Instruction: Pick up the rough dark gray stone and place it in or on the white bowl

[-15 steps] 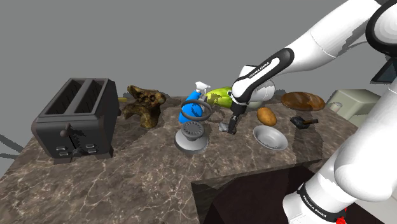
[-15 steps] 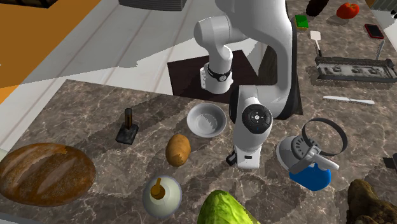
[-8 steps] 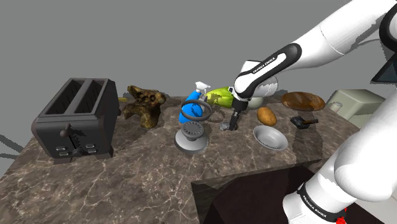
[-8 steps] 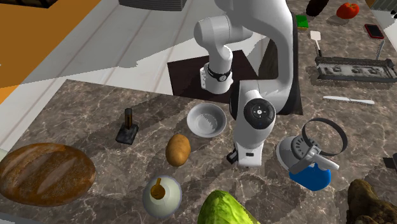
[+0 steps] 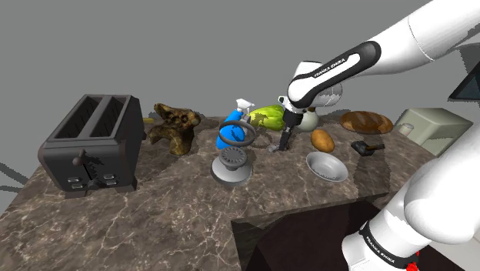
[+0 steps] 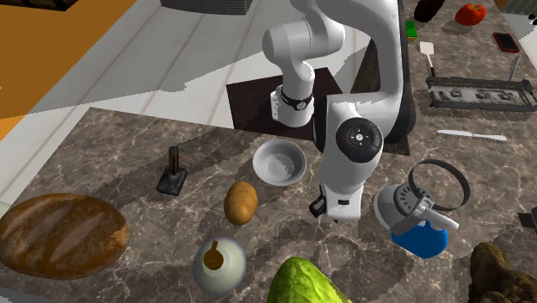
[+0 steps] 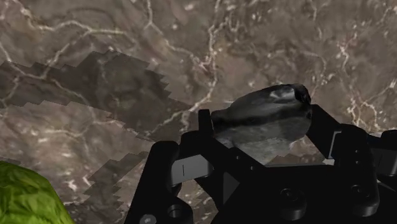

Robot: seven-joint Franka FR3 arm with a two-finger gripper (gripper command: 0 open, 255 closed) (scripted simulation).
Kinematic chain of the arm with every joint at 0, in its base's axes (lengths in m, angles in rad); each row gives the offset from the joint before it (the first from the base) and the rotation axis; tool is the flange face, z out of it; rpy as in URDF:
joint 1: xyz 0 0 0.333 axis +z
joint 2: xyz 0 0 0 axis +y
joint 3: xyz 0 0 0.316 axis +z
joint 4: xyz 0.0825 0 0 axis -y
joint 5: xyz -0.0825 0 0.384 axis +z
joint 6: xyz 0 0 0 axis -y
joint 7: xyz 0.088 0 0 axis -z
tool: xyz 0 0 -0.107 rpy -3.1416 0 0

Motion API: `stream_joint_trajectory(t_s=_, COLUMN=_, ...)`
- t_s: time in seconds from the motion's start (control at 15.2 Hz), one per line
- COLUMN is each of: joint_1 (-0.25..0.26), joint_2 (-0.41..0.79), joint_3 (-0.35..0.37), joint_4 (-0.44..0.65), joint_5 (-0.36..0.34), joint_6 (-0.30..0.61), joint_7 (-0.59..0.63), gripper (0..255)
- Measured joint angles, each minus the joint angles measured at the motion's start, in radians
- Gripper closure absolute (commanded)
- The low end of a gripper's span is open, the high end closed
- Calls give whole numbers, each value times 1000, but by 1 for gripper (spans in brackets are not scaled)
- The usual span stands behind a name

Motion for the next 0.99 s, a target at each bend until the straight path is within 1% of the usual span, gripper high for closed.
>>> stream_joint_trajectory(t_s=0.66, joint_1=-5, joint_2=-100, joint_3=2, joint_4=43, joint_5=-35, joint_6=-139, joint_7=34, gripper=255)
stream_joint_trajectory(t_s=0.73, joint_1=-10, joint_2=-118, joint_3=-1, joint_4=32, joint_5=-41, joint_6=-147, joint_7=31, gripper=255)
stream_joint_trajectory(t_s=0.99, joint_1=-49, joint_2=-239, joint_3=-32, joint_4=-69, joint_5=-84, joint_6=-169, joint_7=-4, gripper=255)
